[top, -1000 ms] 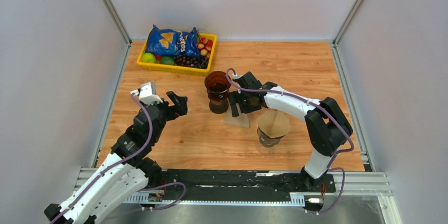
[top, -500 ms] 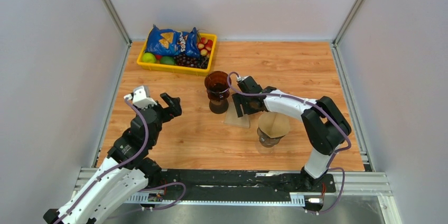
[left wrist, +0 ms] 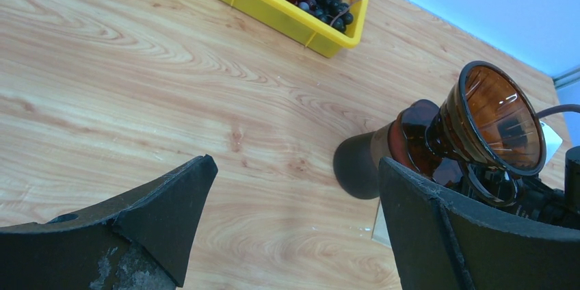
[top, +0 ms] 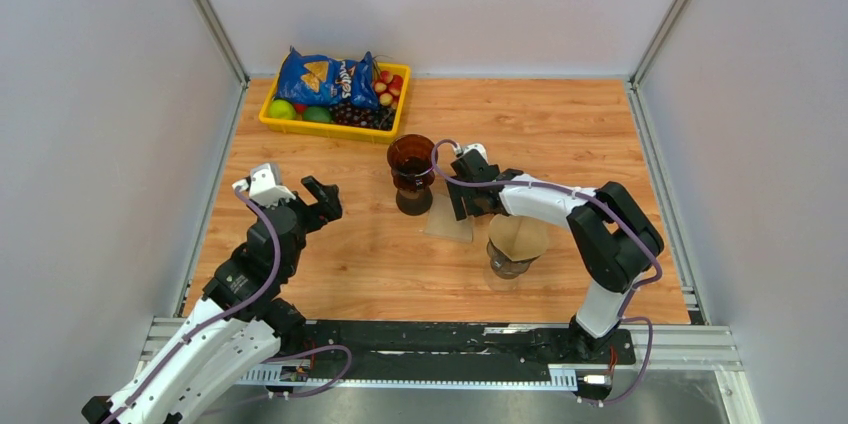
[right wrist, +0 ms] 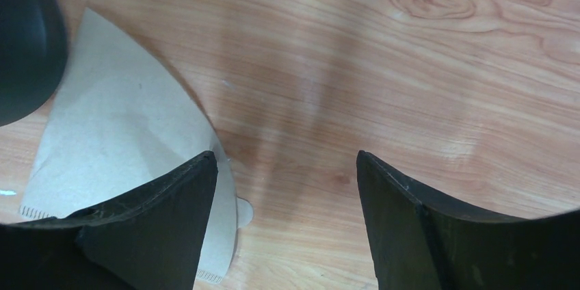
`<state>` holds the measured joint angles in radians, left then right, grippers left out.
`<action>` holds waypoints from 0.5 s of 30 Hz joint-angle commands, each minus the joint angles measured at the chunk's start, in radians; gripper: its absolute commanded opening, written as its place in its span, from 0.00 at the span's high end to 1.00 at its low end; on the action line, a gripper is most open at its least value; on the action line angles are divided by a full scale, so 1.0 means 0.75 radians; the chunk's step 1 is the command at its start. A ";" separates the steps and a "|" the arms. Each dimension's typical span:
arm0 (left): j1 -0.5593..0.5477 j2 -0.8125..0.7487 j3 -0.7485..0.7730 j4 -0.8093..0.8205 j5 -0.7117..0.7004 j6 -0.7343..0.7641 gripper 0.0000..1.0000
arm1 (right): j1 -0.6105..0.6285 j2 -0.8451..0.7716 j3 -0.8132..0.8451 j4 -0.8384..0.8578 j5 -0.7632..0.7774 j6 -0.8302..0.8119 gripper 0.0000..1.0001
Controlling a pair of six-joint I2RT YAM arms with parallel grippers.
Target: Place the coffee filter in the dripper
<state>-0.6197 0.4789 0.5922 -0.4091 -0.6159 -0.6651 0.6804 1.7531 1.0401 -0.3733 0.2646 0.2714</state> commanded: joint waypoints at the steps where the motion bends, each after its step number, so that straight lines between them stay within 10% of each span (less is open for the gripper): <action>1: 0.006 -0.009 0.028 -0.011 -0.025 -0.005 0.00 | 0.000 0.012 -0.008 0.064 0.110 0.020 0.22; 15: 0.006 -0.029 0.034 -0.022 -0.054 -0.006 0.00 | -0.103 0.009 -0.073 0.057 0.111 0.061 0.22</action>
<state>-0.6197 0.4644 0.5922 -0.4313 -0.6384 -0.6659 0.6304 1.7584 1.0195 -0.3202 0.3122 0.3023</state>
